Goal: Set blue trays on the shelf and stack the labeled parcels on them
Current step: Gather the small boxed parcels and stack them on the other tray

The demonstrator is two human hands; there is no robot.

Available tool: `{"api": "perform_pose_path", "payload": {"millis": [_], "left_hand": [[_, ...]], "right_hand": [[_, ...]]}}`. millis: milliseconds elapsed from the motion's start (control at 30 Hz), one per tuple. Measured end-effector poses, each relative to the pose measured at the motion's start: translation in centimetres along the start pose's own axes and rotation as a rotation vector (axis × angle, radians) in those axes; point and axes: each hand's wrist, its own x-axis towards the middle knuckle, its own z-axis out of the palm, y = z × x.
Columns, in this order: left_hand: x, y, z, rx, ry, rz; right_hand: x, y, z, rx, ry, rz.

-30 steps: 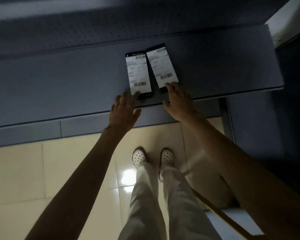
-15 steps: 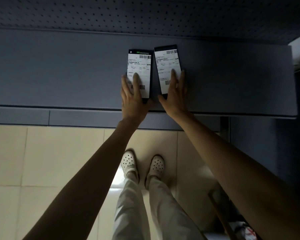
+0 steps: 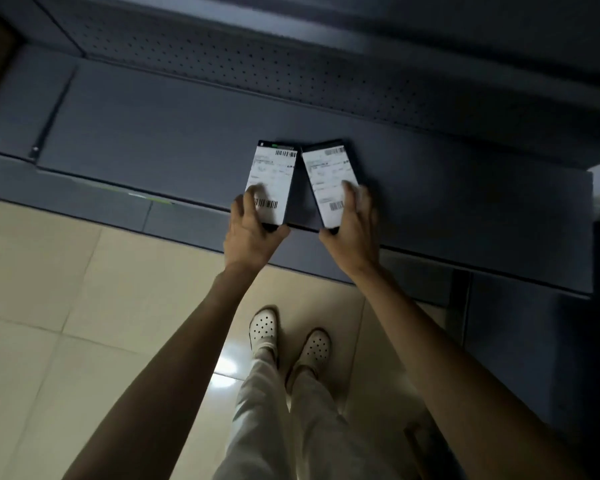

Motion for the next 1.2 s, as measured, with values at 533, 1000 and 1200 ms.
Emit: {"api": "perform_pose_path", "payload": {"millis": [533,1000,1200], "left_hand": [[-12.6,-13.1,-22.3,-0.119,0.556,-0.271],[-17.9,-26.0,-52.9,-0.108,0.924,-0.242],[-15.4,-27.0,-65.1,-0.031,1.019,-0.105]], "right_hand": [[-11.1,-25.4,3.4,-0.032,-0.239,-0.533],[-20.2,-59.1,5.9,0.036,-0.217,-0.983],[-20.2,-71.0,3.7,0.125,-0.107,-1.089]]}}
